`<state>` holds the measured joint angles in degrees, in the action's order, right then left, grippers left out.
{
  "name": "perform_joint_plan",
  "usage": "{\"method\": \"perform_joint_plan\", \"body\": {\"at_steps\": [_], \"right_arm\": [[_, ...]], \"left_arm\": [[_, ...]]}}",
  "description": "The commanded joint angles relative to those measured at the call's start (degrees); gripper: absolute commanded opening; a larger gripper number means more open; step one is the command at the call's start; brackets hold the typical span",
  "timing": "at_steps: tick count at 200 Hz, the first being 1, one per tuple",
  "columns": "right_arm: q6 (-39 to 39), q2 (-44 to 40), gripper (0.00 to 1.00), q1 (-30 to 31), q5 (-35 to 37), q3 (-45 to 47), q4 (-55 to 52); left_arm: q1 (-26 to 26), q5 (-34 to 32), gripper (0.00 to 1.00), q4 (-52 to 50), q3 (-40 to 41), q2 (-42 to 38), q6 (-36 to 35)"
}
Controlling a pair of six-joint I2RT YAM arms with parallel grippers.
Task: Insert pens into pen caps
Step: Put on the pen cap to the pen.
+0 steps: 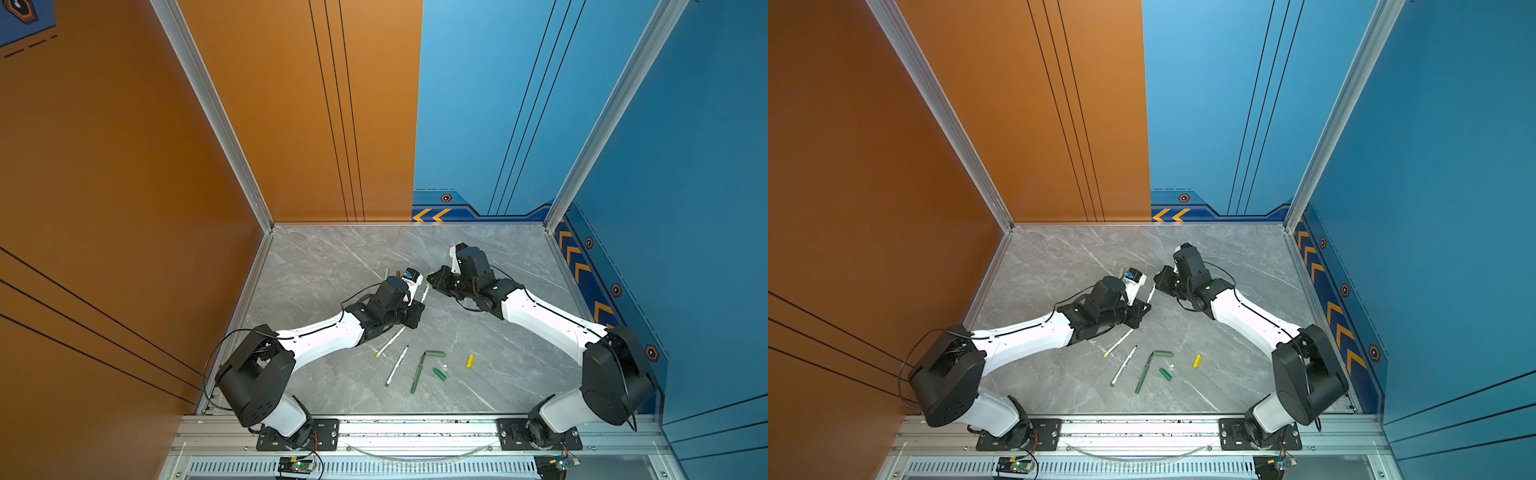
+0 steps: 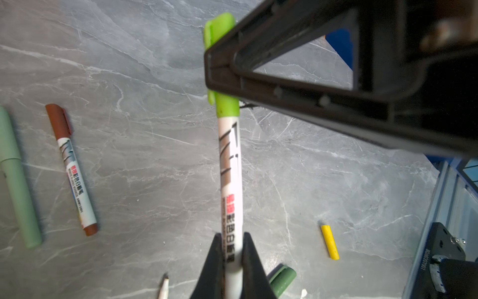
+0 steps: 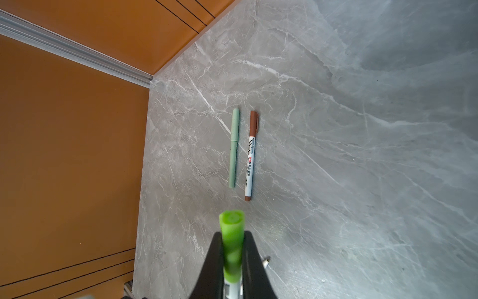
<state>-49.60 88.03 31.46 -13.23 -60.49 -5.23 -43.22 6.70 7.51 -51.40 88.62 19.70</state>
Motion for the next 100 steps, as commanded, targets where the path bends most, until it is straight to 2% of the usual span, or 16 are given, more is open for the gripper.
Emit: {"method": "perform_joint_plan", "body": {"at_steps": [1, 42, 100], "right_arm": [[-0.27, 3.62, 0.0, 4.36, -12.97, 2.02, -9.09], [-2.9, 5.2, 0.0, 7.35, -13.5, 4.3, -6.32], [-3.14, 6.58, 0.0, 7.39, -13.13, 3.12, -5.64]], "left_arm": [[1.94, 5.84, 0.0, 29.37, -4.64, 0.66, -1.14], [3.71, 5.15, 0.0, 30.89, -5.93, 0.17, -2.18], [4.79, 6.49, 0.0, 31.68, -7.21, 0.75, -0.58]]}}
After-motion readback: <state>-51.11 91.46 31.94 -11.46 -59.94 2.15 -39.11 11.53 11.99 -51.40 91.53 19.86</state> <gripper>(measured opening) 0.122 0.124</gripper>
